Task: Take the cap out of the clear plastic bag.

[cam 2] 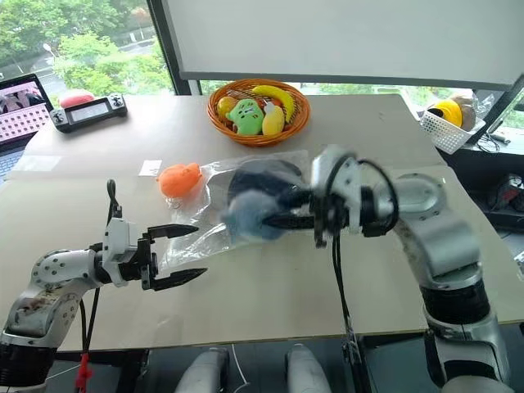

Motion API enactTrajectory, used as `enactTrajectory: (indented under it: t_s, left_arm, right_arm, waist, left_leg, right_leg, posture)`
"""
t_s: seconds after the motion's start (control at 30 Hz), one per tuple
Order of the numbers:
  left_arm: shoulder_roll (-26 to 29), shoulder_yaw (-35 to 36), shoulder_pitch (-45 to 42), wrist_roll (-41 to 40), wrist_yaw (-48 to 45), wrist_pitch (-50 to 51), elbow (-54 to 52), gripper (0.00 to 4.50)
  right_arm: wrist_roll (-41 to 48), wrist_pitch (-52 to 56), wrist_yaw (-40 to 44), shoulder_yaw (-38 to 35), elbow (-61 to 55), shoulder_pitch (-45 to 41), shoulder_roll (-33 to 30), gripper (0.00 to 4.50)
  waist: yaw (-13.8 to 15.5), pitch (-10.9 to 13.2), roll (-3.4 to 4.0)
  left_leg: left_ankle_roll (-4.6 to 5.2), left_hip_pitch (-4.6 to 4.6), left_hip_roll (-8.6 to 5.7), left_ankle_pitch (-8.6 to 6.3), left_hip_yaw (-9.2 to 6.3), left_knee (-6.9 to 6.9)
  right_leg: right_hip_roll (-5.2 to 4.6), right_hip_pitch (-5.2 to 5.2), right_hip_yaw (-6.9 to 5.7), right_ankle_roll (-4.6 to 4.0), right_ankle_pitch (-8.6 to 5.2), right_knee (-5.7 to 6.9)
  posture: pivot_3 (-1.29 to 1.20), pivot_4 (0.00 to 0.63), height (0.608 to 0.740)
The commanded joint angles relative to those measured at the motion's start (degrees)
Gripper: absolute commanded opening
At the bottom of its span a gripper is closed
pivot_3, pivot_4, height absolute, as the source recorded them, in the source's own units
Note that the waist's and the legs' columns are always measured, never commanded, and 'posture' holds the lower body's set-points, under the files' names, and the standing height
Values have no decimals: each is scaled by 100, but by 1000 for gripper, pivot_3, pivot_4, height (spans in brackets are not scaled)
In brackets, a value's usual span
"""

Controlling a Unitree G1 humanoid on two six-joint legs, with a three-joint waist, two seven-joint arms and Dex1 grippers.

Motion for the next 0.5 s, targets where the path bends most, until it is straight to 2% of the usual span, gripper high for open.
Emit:
enactTrajectory:
  t_s: [0.03,0.23,0.37,0.5]
  left_arm:
    - [-67,38,-29,-58,74,-87,-238,4500]
    - [-326,36,17,-35,436,-66,-454,4500]
    - [-403,21,107,-45,580,-36,-607,4500]
    - [-414,21,162,-48,632,-23,-684,4500]
  right_arm:
    - [-321,-228,-832,-833,1576,-464,-228,1197]
    - [-2056,-1582,-2556,-547,4921,-868,-693,1197]
    - [-2792,-2260,-3610,-323,7049,-1000,-676,1197]
    - [-3108,-2932,-4016,-199,8304,-1127,-606,1197]
  waist:
    - [20,0,-1]
    - [76,0,-1]
    - [8,1,4]
    - [-46,11,28]
  left_leg:
    - [0,2,0,0,1,1]
    - [0,-12,-4,0,4,0]
    - [13,-17,-6,-8,10,-18]
    - [16,-17,-7,-9,15,-25]
  right_leg:
    - [0,2,0,1,-1,-2]
    - [-5,-2,-1,-1,1,-19]
    - [-7,-12,6,-3,2,-29]
    - [-7,-12,12,-4,2,-36]
  posture:
    - [0,150,735]
    - [0,150,735]
    - [0,150,735]
    - [0,150,735]
